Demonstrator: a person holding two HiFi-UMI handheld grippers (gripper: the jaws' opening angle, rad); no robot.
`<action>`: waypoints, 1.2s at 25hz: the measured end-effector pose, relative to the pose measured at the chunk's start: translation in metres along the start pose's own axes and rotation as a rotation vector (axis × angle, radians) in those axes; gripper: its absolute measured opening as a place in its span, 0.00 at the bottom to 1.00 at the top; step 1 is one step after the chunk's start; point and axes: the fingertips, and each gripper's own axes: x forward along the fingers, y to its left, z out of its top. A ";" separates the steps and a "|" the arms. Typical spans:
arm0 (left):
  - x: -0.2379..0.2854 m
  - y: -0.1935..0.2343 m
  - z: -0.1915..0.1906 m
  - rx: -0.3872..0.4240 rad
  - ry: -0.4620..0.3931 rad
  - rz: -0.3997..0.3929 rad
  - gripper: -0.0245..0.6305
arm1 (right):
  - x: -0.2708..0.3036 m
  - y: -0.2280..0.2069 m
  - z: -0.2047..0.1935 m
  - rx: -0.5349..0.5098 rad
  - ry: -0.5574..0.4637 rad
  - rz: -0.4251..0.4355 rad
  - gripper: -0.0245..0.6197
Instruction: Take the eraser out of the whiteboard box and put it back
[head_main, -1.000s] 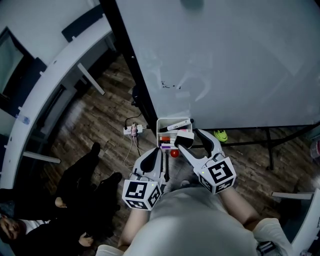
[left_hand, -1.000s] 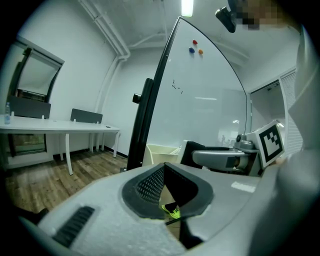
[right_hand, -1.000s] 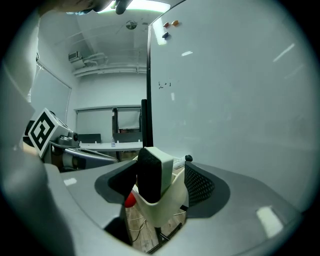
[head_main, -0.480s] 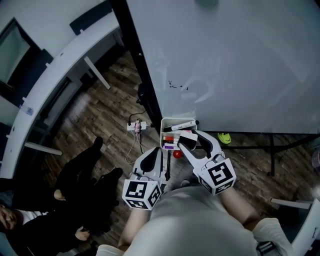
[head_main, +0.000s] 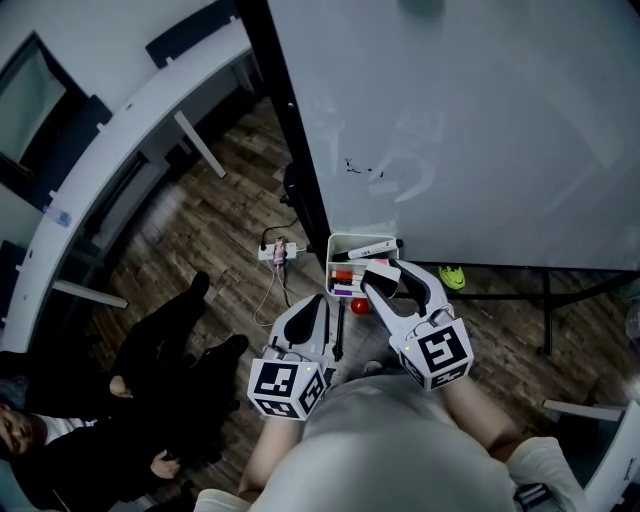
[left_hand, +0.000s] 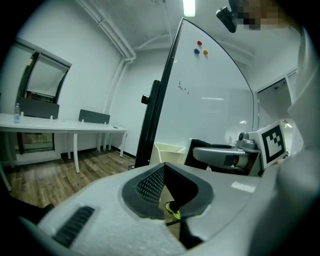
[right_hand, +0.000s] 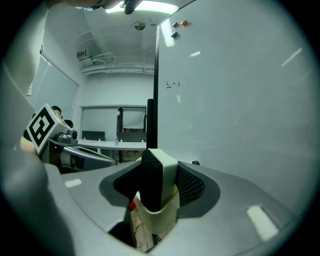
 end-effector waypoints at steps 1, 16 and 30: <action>-0.001 0.000 0.000 -0.001 -0.001 0.000 0.04 | 0.000 0.000 0.000 -0.001 0.000 -0.003 0.36; -0.007 -0.004 0.004 -0.003 -0.009 -0.022 0.04 | -0.007 0.001 0.016 -0.020 -0.025 -0.035 0.36; -0.009 -0.010 0.008 0.004 -0.013 -0.063 0.04 | -0.018 0.007 0.046 -0.027 -0.089 -0.070 0.36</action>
